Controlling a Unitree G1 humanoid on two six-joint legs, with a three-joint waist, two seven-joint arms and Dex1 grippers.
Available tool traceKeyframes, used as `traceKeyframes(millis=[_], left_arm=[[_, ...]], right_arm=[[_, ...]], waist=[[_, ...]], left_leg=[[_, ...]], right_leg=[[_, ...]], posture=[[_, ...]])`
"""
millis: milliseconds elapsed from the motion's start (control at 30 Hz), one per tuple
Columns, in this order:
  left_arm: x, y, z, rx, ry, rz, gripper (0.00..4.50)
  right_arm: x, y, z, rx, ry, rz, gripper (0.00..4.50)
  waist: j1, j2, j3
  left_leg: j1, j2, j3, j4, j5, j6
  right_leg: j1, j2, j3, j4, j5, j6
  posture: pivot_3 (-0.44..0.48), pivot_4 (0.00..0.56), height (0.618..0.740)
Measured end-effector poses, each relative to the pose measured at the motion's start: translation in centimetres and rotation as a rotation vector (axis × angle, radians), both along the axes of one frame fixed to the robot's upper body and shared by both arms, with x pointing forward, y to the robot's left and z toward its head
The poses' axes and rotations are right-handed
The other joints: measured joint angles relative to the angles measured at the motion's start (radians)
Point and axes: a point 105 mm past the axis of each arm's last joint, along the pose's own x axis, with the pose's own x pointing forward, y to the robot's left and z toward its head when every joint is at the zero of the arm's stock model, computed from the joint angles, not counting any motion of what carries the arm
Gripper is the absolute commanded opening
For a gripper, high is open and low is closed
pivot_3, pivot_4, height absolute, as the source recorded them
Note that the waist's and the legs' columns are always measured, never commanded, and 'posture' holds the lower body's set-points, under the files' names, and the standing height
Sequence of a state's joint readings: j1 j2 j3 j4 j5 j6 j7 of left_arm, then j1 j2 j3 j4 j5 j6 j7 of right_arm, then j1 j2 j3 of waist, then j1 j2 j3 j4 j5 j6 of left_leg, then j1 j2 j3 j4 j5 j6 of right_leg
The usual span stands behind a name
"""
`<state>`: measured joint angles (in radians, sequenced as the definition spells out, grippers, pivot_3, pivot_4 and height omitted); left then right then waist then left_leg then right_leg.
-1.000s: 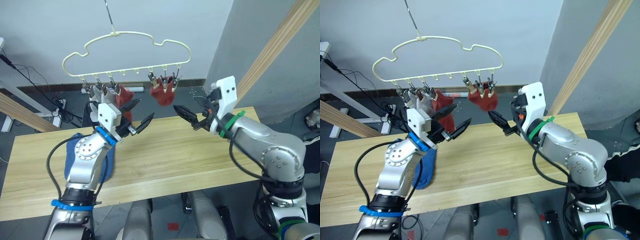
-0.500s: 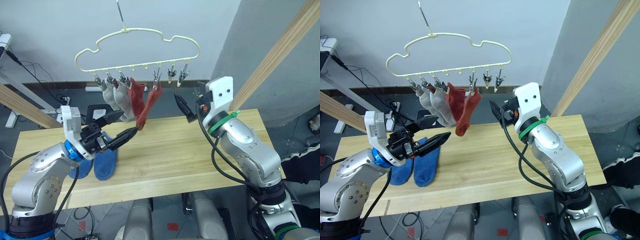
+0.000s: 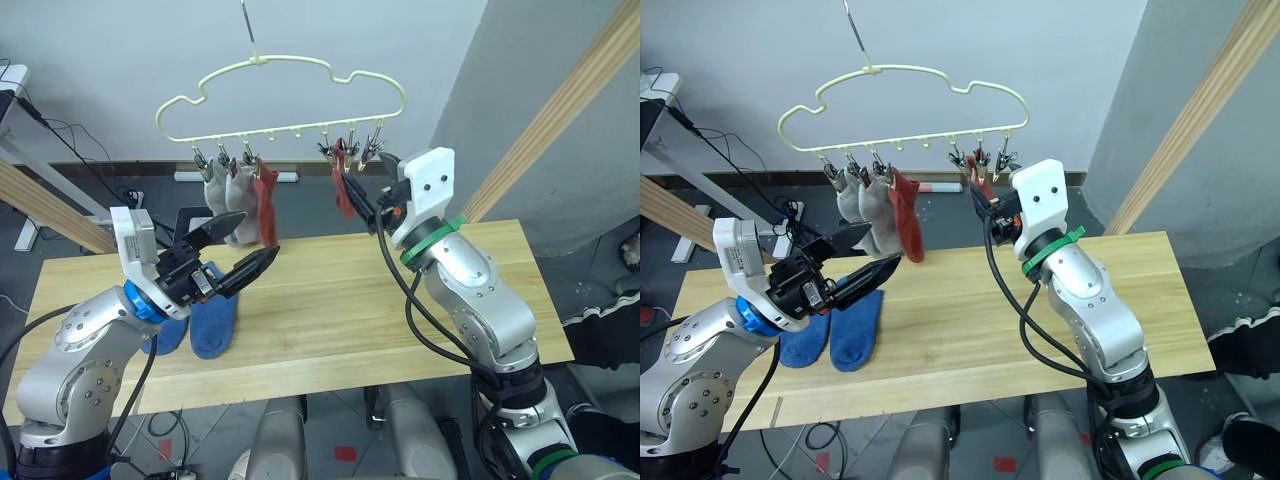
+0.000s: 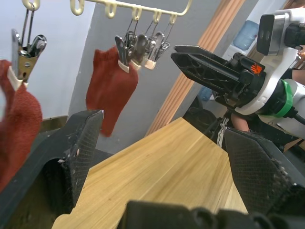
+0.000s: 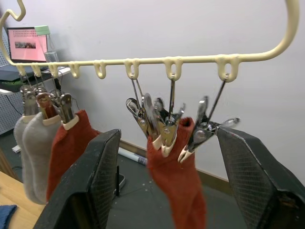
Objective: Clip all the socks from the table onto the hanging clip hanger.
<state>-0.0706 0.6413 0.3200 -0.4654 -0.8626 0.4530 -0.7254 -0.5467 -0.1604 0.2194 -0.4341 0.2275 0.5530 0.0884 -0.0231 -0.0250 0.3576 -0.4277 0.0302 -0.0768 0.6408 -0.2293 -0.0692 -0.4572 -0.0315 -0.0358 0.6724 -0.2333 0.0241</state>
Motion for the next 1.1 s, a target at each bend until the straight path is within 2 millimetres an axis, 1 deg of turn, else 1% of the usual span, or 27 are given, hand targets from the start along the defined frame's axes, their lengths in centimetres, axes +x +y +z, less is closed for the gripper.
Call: traceKeyframes(millis=[33, 133, 233, 400, 633, 800, 967, 1100], left_arm=[[0.0, 0.0, 0.0, 0.000, 0.000, 0.002, 4.50], [0.0, 0.0, 0.0, -0.001, 0.000, 0.007, 4.50], [0.0, 0.0, 0.0, 0.000, 0.000, 0.005, 4.50], [0.0, -0.1, 0.0, 0.004, -0.003, -0.007, 4.50], [0.0, -0.3, 0.0, 0.008, -0.005, -0.015, 4.50], [0.0, -0.4, 0.1, 0.010, -0.008, -0.015, 4.50], [0.0, -0.4, 0.1, 0.013, -0.010, -0.015, 4.50], [0.1, -0.3, 0.1, 0.017, -0.011, -0.013, 4.50]], right_arm=[[0.1, 0.1, 0.0, 0.002, 0.001, 0.001, 3.34], [0.1, 0.5, 0.0, 0.007, 0.006, 0.017, 2.74], [0.3, 0.6, -0.2, 0.001, 0.012, 0.014, 1.77], [0.7, 0.6, -0.5, -0.009, 0.022, -0.003, 1.77], [1.9, 0.9, 0.0, 0.005, 0.027, -0.038, 1.77], [2.4, 1.0, -0.4, 0.011, 0.052, -0.045, 1.77], [2.6, 1.7, 0.3, 0.027, 0.037, -0.031, 1.77], [3.1, 1.7, 0.1, 0.022, 0.051, -0.041, 1.77]], waist=[[0.000, 0.000, 0.000], [0.001, 0.000, 0.000], [0.001, 0.000, 0.000], [0.003, 0.000, 0.000], [0.002, 0.000, 0.000], [0.002, 0.000, 0.000], [0.000, 0.001, 0.000], [0.001, 0.001, 0.000]], left_leg=[[0.000, 0.000, 0.000, 0.000, 0.000, 0.000], [0.000, 0.000, 0.000, 0.000, 0.000, 0.000], [0.000, 0.000, 0.000, 0.000, 0.000, 0.000], [0.000, 0.000, 0.000, 0.000, 0.000, 0.000], [0.000, 0.000, 0.000, 0.000, 0.000, 0.000], [0.000, 0.000, 0.000, 0.000, 0.000, 0.000], [0.001, 0.000, 0.000, 0.000, 0.000, 0.000], [0.000, 0.000, 0.000, 0.000, 0.000, 0.000]], right_leg=[[0.000, 0.000, 0.000, 0.000, 0.000, 0.000], [0.000, 0.000, 0.000, 0.000, 0.000, 0.000], [0.000, 0.000, 0.000, 0.000, 0.000, 0.000], [0.000, 0.000, 0.000, 0.000, 0.000, 0.000], [0.000, 0.000, 0.000, 0.000, 0.000, 0.000], [0.000, 0.000, 0.000, 0.000, 0.000, 0.000], [0.000, 0.000, 0.000, 0.001, 0.000, 0.000], [0.000, 0.000, 0.000, 0.001, 0.000, 0.000]], posture=[[0.081, 0.368, 0.740], [0.083, 0.368, 0.740], [0.081, 0.370, 0.740], [0.073, 0.371, 0.740], [0.070, 0.369, 0.740], [0.073, 0.370, 0.740], [0.079, 0.370, 0.740], [0.080, 0.368, 0.740]])
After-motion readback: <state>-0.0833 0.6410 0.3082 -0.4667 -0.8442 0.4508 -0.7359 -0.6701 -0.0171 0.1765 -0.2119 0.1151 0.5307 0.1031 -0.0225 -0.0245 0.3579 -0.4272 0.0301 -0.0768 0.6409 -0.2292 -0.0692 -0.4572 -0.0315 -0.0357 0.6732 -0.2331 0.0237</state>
